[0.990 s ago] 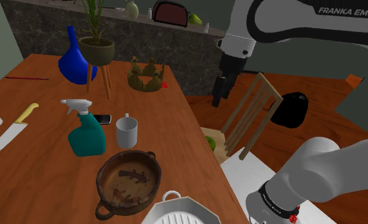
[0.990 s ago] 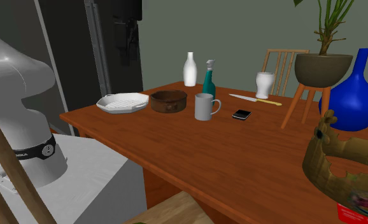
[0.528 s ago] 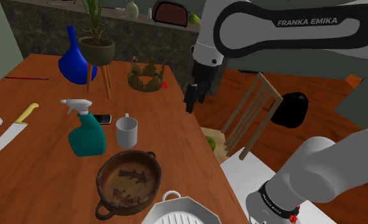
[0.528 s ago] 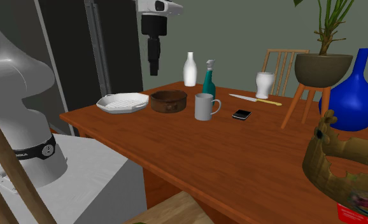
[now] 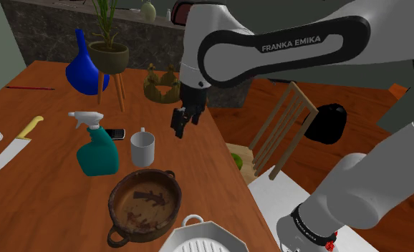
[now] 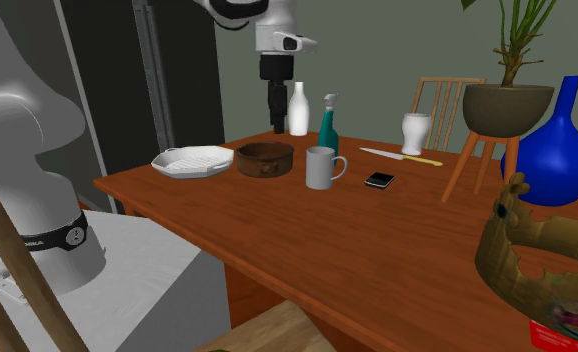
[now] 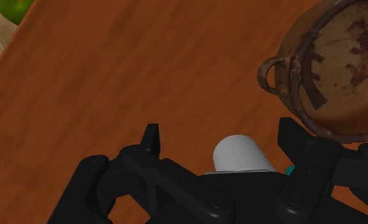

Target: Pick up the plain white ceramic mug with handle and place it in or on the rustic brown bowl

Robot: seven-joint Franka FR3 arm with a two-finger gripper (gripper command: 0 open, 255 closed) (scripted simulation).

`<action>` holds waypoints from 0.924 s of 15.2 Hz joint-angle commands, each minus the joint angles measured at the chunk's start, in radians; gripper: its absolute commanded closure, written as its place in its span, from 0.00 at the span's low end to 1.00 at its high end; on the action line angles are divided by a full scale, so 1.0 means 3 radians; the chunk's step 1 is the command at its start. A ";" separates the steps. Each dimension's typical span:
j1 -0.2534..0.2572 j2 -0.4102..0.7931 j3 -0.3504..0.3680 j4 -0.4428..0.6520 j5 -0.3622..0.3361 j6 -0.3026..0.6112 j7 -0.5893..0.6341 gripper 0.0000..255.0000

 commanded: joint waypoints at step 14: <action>0.0440 0.1674 0.0238 0.1244 -0.1033 0.0430 0.0788 0.00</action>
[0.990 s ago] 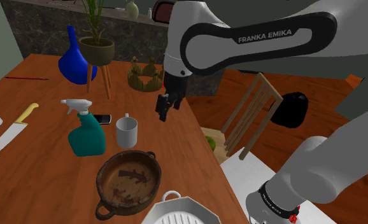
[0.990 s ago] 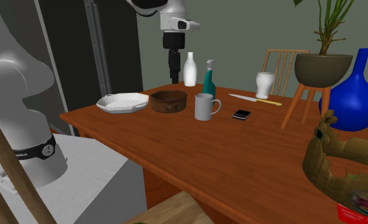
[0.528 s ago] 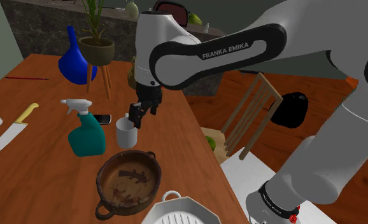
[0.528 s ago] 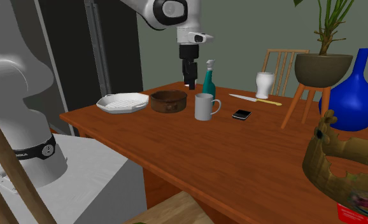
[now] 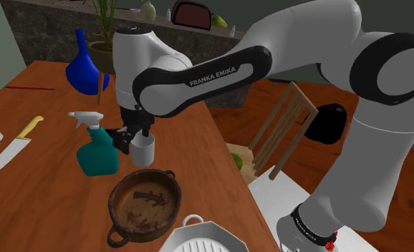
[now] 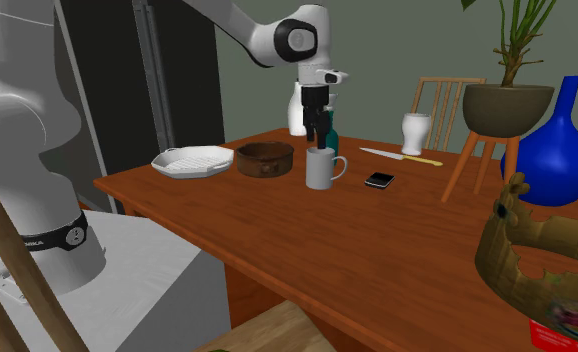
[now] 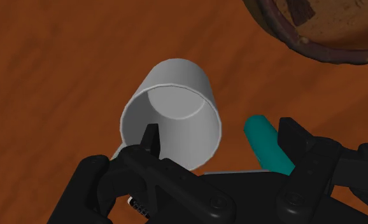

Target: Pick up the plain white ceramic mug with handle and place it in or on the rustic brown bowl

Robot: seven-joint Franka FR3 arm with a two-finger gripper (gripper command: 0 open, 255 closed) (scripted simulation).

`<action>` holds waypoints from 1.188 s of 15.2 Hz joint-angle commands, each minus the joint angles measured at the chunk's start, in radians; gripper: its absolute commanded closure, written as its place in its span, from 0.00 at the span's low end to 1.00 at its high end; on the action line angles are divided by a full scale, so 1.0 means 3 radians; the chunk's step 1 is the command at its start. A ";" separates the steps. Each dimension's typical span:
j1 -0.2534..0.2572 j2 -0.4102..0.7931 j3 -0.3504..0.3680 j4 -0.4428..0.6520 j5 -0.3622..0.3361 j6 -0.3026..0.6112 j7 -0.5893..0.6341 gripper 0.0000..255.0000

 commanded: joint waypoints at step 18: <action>0.0043 0.0195 -0.0049 -0.0076 -0.0127 0.0254 0.0076 1.00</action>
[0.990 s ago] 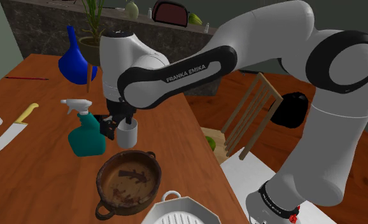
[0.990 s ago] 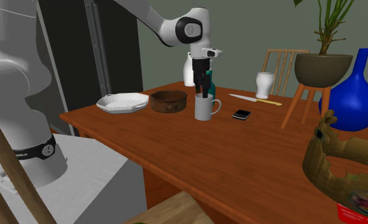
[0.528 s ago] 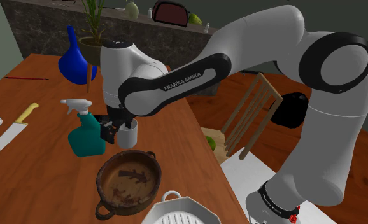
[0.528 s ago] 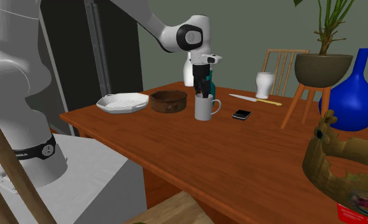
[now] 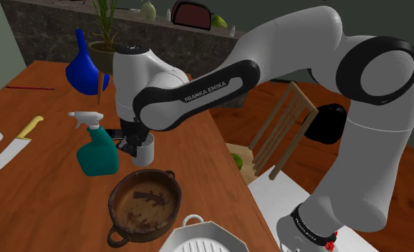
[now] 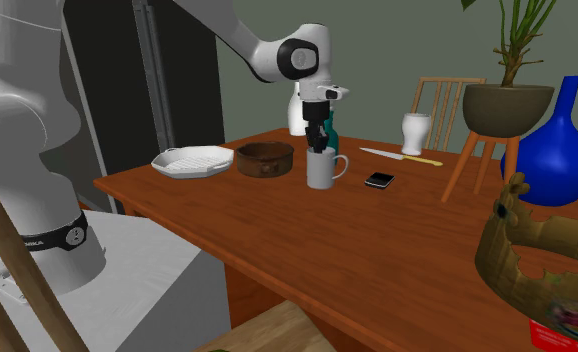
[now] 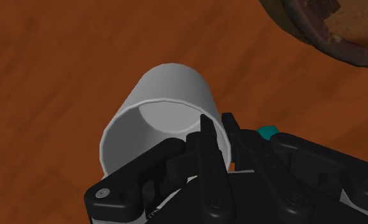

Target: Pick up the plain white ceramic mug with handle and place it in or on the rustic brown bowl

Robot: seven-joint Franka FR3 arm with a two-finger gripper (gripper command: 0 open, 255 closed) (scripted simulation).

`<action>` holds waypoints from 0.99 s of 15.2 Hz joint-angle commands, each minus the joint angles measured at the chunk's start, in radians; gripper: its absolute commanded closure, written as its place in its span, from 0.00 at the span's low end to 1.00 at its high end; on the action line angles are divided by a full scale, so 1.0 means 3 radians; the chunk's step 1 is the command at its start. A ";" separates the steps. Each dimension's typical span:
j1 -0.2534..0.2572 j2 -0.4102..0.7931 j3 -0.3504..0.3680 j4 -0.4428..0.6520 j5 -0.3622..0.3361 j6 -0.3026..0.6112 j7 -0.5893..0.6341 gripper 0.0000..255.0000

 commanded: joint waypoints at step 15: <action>-0.0032 -0.0178 0.0051 0.0176 0.0119 -0.0333 -0.0085 1.00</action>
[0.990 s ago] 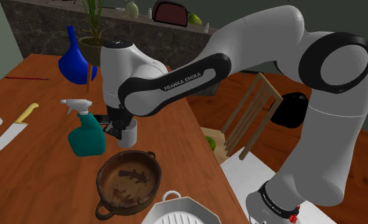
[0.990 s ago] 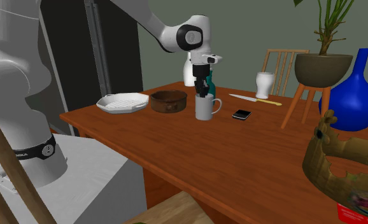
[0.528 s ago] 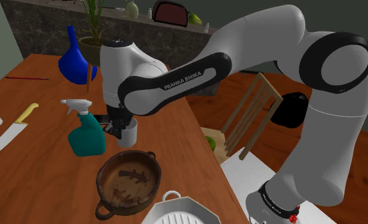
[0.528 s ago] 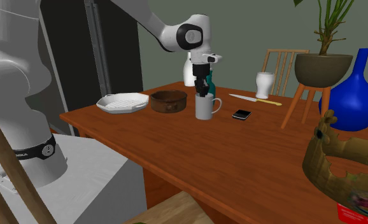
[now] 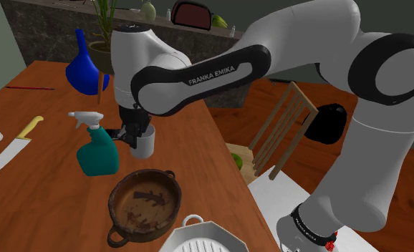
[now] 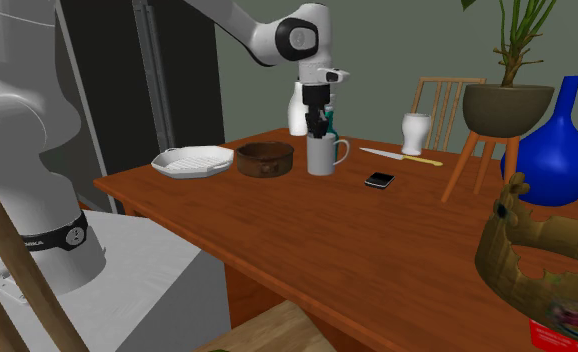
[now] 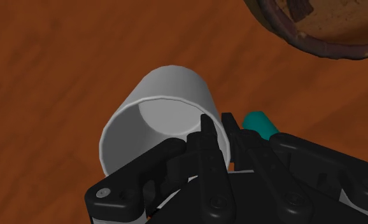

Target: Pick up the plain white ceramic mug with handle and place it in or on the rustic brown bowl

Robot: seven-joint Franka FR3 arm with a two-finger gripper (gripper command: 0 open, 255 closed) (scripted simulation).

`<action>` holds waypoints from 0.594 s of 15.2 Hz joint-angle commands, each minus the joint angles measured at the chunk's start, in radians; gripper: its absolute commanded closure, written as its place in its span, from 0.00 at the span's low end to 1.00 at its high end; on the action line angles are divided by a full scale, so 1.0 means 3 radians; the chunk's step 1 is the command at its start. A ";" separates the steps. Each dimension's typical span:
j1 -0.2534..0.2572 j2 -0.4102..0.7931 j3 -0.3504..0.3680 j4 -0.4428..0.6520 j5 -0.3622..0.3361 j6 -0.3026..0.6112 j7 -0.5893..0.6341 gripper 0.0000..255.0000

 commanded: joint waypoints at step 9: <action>-0.0016 -0.0135 0.0035 0.0283 0.0097 -0.0401 -0.0078 1.00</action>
